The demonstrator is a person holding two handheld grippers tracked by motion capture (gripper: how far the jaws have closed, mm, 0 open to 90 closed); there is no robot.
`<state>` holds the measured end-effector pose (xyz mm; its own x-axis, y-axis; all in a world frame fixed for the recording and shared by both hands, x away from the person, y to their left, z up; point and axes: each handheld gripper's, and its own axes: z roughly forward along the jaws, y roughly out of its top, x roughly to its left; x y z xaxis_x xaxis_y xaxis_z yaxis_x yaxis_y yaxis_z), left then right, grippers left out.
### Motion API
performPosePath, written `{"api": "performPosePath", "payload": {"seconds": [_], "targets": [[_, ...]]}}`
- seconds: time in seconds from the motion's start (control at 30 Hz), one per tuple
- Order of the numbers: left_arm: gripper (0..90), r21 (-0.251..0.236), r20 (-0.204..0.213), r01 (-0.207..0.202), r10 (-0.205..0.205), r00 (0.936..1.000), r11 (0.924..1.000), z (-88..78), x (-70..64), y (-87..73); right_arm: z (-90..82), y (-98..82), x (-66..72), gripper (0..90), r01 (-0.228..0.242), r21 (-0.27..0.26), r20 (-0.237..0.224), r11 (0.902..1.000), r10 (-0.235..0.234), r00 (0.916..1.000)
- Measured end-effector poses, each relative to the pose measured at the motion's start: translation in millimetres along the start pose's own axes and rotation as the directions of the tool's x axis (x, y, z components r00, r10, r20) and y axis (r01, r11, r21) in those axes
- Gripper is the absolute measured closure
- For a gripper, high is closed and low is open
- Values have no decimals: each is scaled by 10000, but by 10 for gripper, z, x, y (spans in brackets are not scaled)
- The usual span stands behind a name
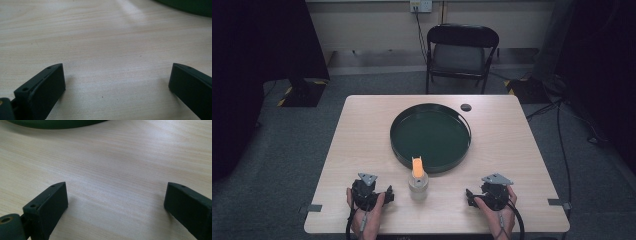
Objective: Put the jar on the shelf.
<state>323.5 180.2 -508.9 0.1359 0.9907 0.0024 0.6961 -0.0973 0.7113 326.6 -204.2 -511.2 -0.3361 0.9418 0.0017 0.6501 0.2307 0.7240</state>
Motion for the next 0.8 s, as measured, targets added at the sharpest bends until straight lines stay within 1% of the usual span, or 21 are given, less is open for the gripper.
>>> {"api": "performPosePath", "payload": {"seconds": [0.13,0.2,0.4,0.47,0.57,0.6,0.67,0.77,0.8], "targets": [[0,1,-2,2,-2,10000,10000,0,1,0,0,-1,1,44,-5,1,2,10000,5,10000],[4,-13,-144,109,-109,9998,9999,-4,0,-3,0,-1,1,44,-4,-1,2,10000,4,10000],[6,-17,-175,147,-147,9997,9999,-5,1,-3,0,0,0,44,-6,1,2,10000,6,10000],[10,-43,-281,251,-252,9993,9997,-9,6,-4,0,0,0,44,-6,1,2,10000,6,10000],[27,-99,-242,317,-320,9992,9994,-13,12,-7,0,0,0,44,-4,-1,3,10000,4,10000],[27,-139,-103,304,-306,9995,9994,-17,17,-9,0,0,0,44,-3,-1,3,10000,3,10000],[27,-149,-62,295,-296,9995,9995,-17,18,-9,0,0,1,44,-5,-1,3,10000,5,10000],[30,-151,-141,285,-287,9995,9995,-19,14,-8,0,0,0,44,-2,0,2,10000,2,10000],[32,-276,-134,317,-321,9994,9991,-30,17,-12,0,0,0,44,-3,-1,3,10000,3,10000]]}}
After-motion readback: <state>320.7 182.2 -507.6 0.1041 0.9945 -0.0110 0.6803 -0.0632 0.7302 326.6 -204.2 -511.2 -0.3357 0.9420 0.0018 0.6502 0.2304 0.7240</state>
